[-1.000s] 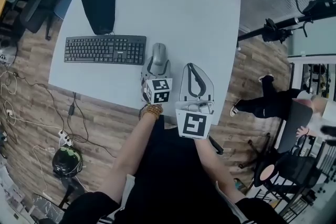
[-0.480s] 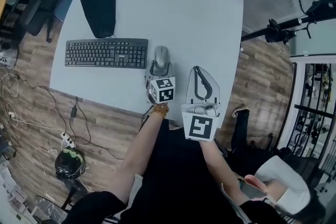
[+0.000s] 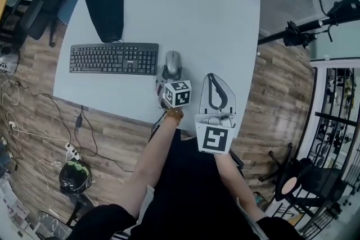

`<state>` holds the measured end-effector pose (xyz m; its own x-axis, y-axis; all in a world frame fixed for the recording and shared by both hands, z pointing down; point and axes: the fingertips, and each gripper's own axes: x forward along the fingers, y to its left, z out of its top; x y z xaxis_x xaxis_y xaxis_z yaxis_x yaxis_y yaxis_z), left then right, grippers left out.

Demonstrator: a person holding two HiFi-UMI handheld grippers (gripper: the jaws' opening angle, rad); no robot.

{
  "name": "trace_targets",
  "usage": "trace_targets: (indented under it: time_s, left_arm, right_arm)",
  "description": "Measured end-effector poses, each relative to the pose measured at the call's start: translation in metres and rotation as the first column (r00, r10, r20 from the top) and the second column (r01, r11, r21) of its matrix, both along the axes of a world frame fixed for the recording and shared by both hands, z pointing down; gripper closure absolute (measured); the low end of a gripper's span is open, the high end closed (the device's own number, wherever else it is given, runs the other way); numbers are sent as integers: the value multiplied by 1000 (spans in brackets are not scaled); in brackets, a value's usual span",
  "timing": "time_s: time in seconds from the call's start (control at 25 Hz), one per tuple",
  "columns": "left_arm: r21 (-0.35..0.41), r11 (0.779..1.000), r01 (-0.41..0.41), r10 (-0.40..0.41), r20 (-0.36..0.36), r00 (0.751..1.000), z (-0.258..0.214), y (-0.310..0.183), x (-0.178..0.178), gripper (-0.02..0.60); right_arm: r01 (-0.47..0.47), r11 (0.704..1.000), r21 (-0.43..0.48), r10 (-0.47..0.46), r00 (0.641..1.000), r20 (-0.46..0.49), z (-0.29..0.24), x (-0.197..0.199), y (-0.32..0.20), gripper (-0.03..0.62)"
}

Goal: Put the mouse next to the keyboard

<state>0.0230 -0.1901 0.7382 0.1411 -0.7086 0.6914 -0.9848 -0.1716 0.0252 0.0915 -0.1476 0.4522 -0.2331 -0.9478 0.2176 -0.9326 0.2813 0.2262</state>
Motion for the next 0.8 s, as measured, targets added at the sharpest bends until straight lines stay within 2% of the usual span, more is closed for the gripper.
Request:
trace_targets:
  time_s: [0.2,0.8]
  left_arm:
    - [-34,999,-8,9,22,1000,2,1,0,296]
    - [38,997,-69,70,-10,998,-7,1,2,302]
  right_arm:
    - [-10,1000,3,10,1000,-4,-7,4,0,592]
    - [-23,1000,8,23,1000,-6,-6,9,2,592]
